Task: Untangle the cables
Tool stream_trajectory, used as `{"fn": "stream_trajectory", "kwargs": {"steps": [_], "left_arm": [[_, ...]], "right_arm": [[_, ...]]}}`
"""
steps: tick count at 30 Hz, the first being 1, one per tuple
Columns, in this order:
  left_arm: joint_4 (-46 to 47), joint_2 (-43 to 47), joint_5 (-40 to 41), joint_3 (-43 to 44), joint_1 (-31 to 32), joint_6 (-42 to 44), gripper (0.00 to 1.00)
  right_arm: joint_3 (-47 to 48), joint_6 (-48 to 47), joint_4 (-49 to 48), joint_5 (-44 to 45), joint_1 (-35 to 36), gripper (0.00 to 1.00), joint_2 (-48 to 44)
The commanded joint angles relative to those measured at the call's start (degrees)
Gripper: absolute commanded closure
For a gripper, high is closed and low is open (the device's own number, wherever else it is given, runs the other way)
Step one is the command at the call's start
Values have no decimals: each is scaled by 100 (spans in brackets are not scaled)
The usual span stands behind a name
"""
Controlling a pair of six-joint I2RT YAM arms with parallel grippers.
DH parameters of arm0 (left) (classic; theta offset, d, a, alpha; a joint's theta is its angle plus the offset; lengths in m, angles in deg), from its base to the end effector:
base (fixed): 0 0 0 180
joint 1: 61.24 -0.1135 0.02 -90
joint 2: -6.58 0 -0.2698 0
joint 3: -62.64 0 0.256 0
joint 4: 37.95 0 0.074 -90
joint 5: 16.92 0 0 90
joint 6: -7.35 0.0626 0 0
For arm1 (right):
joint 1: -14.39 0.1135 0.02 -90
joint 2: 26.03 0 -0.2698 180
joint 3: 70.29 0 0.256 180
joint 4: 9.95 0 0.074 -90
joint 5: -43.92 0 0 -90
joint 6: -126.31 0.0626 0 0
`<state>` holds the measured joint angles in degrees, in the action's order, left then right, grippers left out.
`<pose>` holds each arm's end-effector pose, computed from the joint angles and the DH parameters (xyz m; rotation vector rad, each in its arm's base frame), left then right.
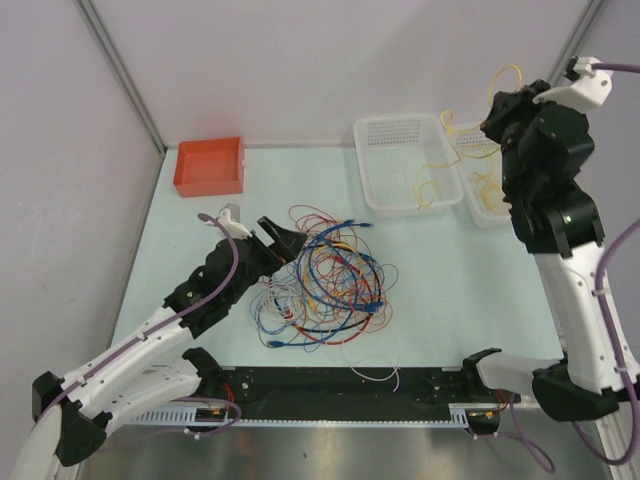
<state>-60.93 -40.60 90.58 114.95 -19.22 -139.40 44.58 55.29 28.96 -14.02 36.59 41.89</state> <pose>0.1752 -0.1325 0.2933 -0.4682 1.9114 -0.8856 0.2155 0.0520 0.5684 0.4178 1.3934 0.1877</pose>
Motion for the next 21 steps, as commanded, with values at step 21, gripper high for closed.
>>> {"fn": "stream_trajectory", "kwargs": {"steps": [21], "left_arm": [[81,447,-387,-1054,-10,-284,0]], "right_arm": [[152,2040,-1807,-595,-3265,100,2383]]}}
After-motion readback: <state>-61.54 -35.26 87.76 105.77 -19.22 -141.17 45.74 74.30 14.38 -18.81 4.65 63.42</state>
